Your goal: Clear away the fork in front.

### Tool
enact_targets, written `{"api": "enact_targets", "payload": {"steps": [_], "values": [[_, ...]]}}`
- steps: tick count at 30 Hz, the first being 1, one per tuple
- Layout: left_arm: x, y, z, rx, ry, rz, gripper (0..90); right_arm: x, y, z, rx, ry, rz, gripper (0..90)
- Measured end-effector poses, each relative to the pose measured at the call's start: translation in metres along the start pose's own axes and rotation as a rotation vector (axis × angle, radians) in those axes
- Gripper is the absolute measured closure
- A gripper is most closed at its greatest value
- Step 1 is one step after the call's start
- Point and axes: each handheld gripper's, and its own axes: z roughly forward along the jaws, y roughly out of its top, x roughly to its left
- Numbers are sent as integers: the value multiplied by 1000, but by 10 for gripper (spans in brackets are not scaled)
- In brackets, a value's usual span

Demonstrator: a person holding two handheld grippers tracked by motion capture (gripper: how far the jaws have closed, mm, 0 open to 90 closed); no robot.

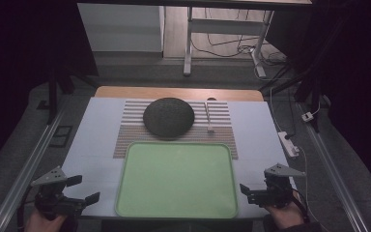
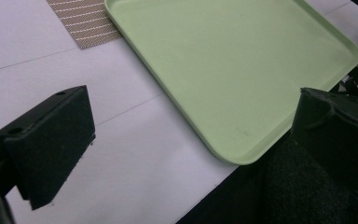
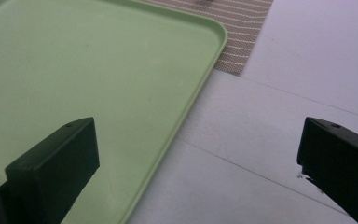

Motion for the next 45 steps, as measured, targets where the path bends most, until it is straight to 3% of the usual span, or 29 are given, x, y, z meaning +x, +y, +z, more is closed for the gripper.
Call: {"api": "enact_targets", "payload": {"steps": [23,45], "values": [[0,1,3,27,26,-13,10,-1,1,3,40,57,-5,0],[0,2,4,38,30,-9,14,10,9,11,37,64,-105,0]]}}
